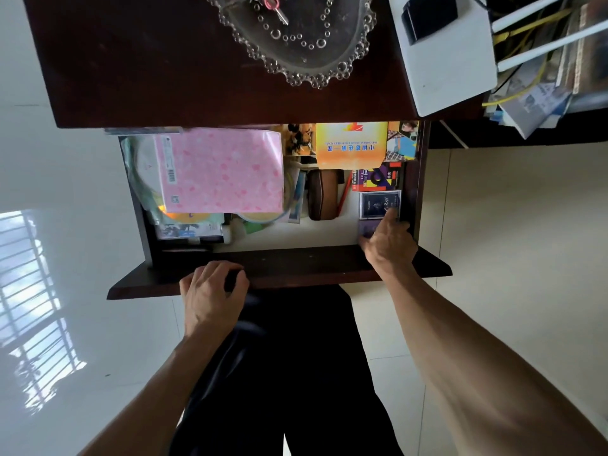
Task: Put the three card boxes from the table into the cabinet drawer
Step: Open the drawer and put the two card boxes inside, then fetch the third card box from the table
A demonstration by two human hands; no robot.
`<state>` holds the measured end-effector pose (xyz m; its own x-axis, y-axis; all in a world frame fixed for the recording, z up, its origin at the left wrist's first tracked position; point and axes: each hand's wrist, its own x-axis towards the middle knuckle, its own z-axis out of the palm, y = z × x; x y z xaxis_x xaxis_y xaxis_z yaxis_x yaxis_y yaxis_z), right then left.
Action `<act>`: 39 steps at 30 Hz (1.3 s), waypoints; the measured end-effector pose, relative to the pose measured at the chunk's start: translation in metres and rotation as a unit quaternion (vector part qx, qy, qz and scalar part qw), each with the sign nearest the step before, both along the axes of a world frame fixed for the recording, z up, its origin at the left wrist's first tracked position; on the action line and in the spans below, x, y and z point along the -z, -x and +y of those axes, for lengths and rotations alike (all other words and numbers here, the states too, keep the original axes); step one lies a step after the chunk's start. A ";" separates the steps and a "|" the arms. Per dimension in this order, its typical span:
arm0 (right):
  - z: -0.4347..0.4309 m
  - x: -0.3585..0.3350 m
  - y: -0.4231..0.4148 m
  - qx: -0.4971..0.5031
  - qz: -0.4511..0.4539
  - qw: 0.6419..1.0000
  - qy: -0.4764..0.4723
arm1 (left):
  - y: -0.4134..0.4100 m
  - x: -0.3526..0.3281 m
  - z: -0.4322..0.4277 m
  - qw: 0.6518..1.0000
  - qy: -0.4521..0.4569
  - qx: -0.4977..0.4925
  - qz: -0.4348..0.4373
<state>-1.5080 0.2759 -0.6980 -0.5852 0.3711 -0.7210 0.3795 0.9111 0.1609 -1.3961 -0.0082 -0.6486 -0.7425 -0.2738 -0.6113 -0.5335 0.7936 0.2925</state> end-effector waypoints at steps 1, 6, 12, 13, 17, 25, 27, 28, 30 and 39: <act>0.001 0.000 0.000 -0.001 -0.005 1.000 -0.002 | -0.001 0.000 0.000 1.000 0.001 0.001 0.000; 0.000 0.000 -0.002 -0.007 0.000 1.000 -0.014 | 0.001 0.000 0.002 1.000 0.007 0.001 -0.006; 0.002 -0.018 -0.004 0.026 0.032 0.996 0.073 | 0.010 -0.009 -0.005 0.998 -0.043 -0.015 -0.041; 0.002 -0.028 -0.005 0.055 0.039 0.990 0.123 | 0.014 -0.017 -0.007 0.997 -0.055 -0.024 -0.055; -0.005 -0.102 -0.012 0.194 0.032 0.947 0.253 | 0.029 -0.075 -0.014 0.989 -0.080 -0.086 -0.086; -0.006 -0.334 -0.051 0.241 0.022 0.939 0.246 | 0.035 -0.310 -0.021 0.966 -0.146 -0.135 -0.164; -0.006 -0.399 -0.053 0.256 0.026 0.932 0.256 | 0.030 -0.375 -0.026 0.962 -0.164 -0.128 -0.176; -0.007 -0.431 -0.055 0.261 0.034 0.929 0.262 | 0.027 -0.405 -0.029 0.960 -0.176 -0.127 -0.177; -0.006 -0.483 -0.058 0.265 0.058 0.922 0.276 | 0.017 -0.453 -0.036 0.955 -0.199 -0.138 -0.171; 0.004 -0.634 -0.093 0.229 0.100 0.924 0.290 | -0.030 -0.571 -0.077 0.954 -0.216 -0.156 -0.137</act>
<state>-1.4154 0.2797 -0.0639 -0.6063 0.1988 -0.7700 0.7153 0.5593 -0.4189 -1.3661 -0.0848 -0.0773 -0.4623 -0.1338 -0.8766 -0.8278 0.4195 0.3725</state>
